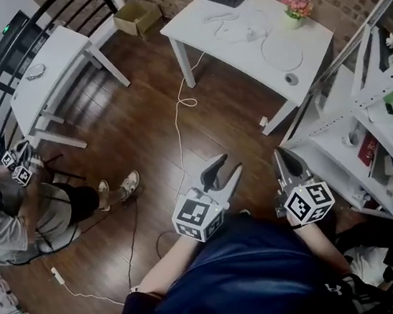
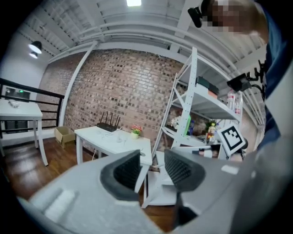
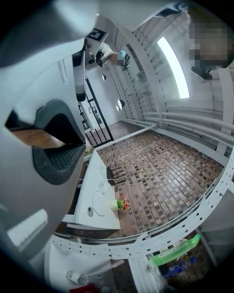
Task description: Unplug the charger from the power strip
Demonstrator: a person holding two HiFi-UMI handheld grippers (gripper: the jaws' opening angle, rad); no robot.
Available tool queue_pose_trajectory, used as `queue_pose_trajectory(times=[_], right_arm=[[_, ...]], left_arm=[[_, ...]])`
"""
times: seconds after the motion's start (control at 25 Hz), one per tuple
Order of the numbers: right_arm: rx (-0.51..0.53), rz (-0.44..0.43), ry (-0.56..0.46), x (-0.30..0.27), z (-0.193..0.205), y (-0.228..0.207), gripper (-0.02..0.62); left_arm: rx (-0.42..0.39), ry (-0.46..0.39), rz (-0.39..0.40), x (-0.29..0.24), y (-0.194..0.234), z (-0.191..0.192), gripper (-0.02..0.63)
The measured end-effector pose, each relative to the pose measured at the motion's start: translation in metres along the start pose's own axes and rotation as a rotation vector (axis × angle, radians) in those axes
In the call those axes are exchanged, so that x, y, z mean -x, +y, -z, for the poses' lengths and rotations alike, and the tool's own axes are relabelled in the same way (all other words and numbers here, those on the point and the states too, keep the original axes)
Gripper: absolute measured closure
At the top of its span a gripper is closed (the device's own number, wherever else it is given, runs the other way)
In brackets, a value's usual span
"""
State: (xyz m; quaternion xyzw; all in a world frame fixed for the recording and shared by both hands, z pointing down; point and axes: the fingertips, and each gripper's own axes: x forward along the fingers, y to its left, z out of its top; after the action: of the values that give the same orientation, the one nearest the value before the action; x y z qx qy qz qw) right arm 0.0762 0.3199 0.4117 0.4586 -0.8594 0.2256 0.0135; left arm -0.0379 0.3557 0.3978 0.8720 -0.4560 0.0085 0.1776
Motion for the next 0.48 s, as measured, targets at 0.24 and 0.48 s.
queue_pose_trajectory(times=[0.24,0.48], right_arm=[[0.018,0.072,-0.009,-0.062,-0.020,-0.006,0.583],[0.036,0.118,0.004,-0.115,-0.036,0.000,0.583]], left_arm=[[0.012,-0.012,0.066,-0.037,0.062,-0.026,0.439],[0.062,0.021,0.116,-0.060,0.112,-0.052,0.442]])
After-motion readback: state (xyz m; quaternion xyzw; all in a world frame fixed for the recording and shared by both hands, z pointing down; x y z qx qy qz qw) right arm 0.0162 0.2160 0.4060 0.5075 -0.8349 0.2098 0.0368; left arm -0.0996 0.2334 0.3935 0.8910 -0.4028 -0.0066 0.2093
